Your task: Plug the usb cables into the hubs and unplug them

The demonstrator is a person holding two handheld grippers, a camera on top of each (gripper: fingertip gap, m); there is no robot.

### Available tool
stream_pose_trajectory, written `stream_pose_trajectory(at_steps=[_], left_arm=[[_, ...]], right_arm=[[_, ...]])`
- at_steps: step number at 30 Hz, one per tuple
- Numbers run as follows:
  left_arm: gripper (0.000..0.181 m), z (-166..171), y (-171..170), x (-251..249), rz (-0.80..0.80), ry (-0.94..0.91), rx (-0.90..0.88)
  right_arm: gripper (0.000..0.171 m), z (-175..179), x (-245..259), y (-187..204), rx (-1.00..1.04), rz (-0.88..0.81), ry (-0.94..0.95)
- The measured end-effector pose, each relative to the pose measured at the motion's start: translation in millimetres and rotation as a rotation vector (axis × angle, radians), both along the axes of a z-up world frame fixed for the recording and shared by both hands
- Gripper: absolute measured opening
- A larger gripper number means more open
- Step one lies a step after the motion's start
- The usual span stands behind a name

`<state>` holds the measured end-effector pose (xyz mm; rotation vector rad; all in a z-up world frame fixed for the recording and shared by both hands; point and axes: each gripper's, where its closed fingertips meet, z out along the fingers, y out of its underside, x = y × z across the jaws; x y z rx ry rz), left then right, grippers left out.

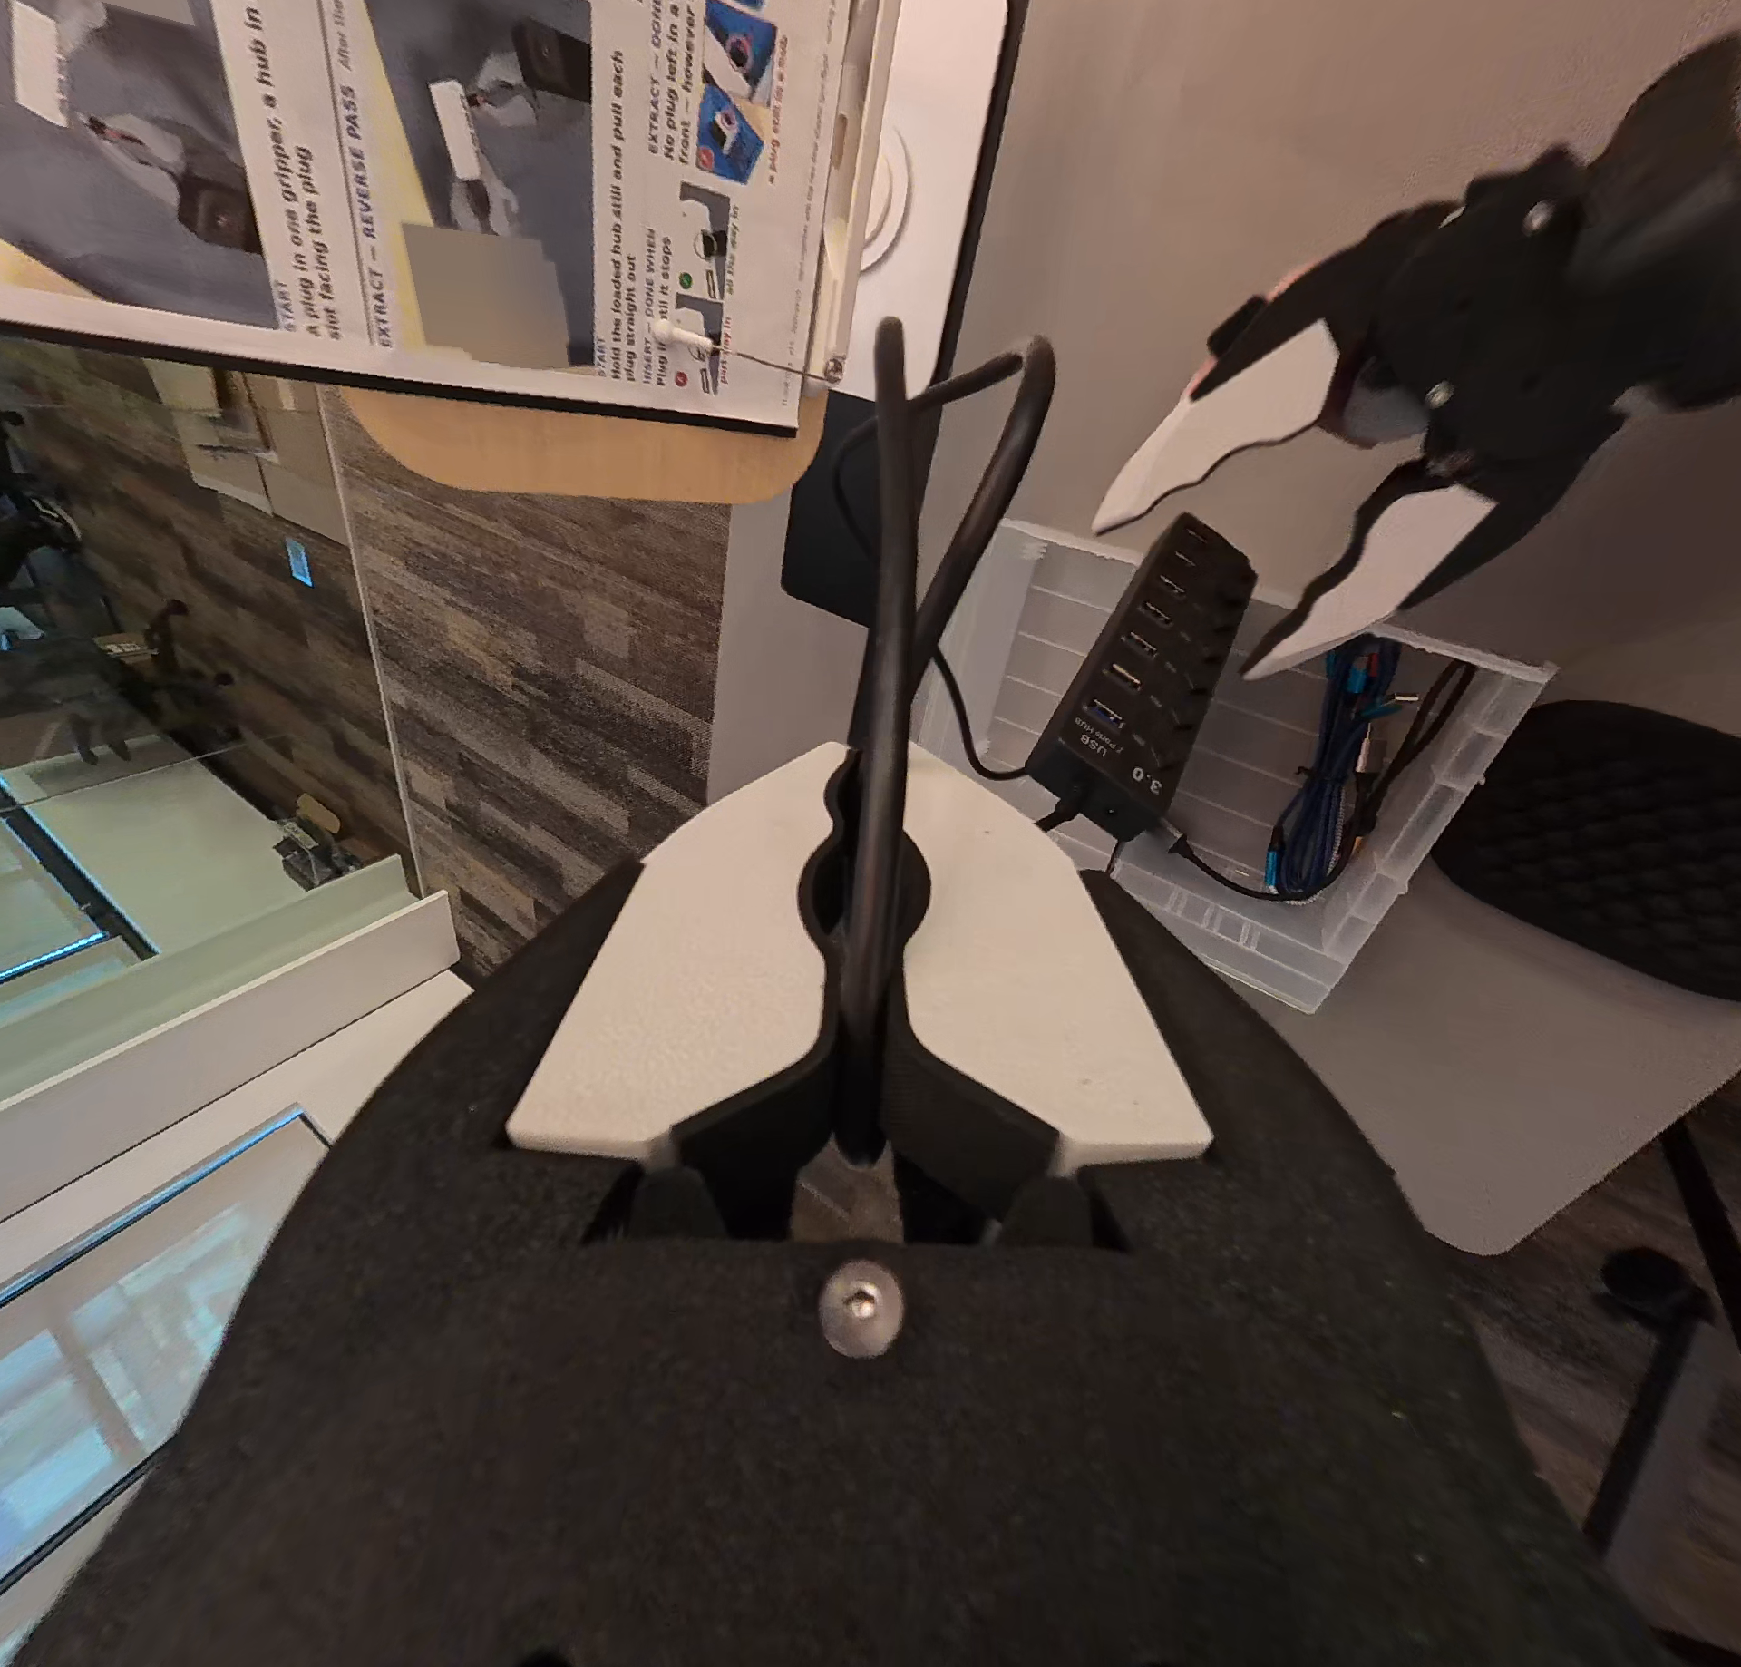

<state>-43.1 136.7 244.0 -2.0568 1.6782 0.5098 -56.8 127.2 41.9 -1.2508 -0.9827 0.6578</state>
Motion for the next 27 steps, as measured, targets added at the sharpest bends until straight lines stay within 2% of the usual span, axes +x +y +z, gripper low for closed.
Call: stream_pose_trajectory(at_steps=[2,3,6,9,15,18,20,22,27], left_arm=[[0.000,11,0,5,-0.005,-0.006,0.013],[0.000,16,-1,8,-0.007,-0.013,0.020],[0.000,38,4,11,-0.001,-0.018,0.090],[0.000,77,3,21,0.009,-0.014,0.175],[0.000,186,-34,82,-0.063,-0.121,0.342],[0.000,212,-57,110,-0.106,-0.156,0.374],[0.000,202,-66,125,-0.133,-0.169,0.343],[0.000,171,-66,131,-0.158,-0.146,0.303],[0.000,32,-39,123,-0.144,-0.063,0.102]], right_arm=[[0.073,-6,-6,10,-0.020,-0.045,-0.017],[0.055,-8,-8,11,-0.031,-0.040,-0.032],[0.054,15,-2,13,-0.019,-0.030,0.028],[0.054,59,16,20,0.042,-0.068,0.055],[0.055,164,66,28,0.114,-0.105,0.089],[0.055,191,97,23,0.160,-0.146,0.021],[0.055,178,117,15,0.107,-0.134,-0.075],[0.054,139,134,4,-0.028,-0.095,-0.189],[0.055,14,185,-16,-0.172,-0.204,-0.598]])
